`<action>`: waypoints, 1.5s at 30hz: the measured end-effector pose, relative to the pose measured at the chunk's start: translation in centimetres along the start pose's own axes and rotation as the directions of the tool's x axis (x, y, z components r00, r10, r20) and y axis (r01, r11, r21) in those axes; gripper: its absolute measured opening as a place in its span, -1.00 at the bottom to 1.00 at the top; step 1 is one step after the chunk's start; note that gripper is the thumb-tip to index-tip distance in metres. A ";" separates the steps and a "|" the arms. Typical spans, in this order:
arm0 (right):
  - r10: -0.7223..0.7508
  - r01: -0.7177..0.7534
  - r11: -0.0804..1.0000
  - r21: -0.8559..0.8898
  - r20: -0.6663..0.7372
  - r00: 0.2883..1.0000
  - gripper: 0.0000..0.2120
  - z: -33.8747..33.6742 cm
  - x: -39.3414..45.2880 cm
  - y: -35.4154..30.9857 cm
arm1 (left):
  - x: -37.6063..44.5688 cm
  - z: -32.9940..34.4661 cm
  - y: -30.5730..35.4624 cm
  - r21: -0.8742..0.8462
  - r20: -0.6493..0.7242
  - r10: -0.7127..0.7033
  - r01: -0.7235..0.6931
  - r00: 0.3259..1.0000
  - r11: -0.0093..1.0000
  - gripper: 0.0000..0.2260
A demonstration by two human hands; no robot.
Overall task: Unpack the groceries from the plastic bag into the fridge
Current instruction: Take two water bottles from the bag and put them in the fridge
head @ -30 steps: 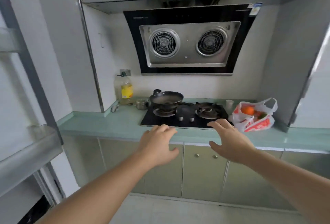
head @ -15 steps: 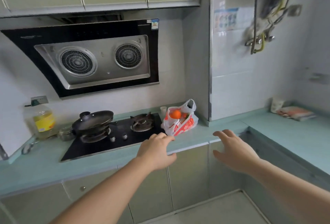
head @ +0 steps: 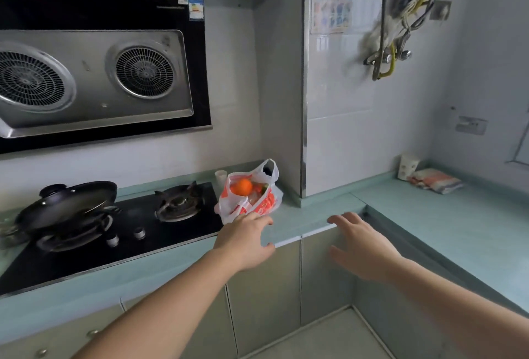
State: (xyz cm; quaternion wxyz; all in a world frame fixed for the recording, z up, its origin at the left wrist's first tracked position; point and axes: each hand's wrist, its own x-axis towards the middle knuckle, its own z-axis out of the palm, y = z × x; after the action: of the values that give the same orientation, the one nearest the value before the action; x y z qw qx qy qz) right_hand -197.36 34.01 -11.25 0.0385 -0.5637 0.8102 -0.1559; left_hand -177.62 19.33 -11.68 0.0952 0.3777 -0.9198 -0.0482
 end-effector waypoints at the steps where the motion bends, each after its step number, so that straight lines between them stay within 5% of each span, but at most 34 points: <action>1: -0.001 0.001 1.000 -0.005 0.001 1.000 -0.45 0.5 1.7 0.0 | 1.5 0.5 -1.0 -0.025 -0.006 -0.005 0.005 1.000 1.000 -0.52; 15: -0.048 0.051 0.998 -0.026 0.107 0.993 -0.47 7.5 23.3 -2.6 | 18.3 5.9 -15.0 -0.161 0.053 -0.126 0.133 0.991 0.978 -0.55; 28: -0.141 0.110 0.983 0.145 0.221 0.965 -0.47 13.6 43.2 0.1 | 33.3 10.2 -18.8 -0.193 0.195 -0.202 0.240 0.960 0.951 -0.53; 35: -0.282 0.213 0.941 0.264 0.261 0.923 -0.67 16.7 49.7 0.0 | 40.0 15.8 -18.5 -0.282 0.225 -0.227 0.286 0.948 0.916 -0.88; 42: -0.254 0.203 0.953 0.226 0.229 0.940 -0.70 18.1 53.3 -0.6 | 43.1 20.8 -21.4 -0.229 0.368 -0.307 0.405 0.878 0.885 -0.66; 45: -0.301 0.311 0.950 -0.033 0.178 0.937 -0.69 18.6 54.4 -1.1 | 43.4 22.2 -22.2 -0.138 0.419 -0.303 0.390 0.856 0.910 -0.37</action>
State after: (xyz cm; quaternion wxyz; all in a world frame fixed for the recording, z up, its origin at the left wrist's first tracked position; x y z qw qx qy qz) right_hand -211.57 -20.56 -22.45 0.0659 -0.6951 0.7107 -0.0864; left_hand -197.30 -26.57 -30.88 -0.0581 0.5080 -0.8255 -0.2390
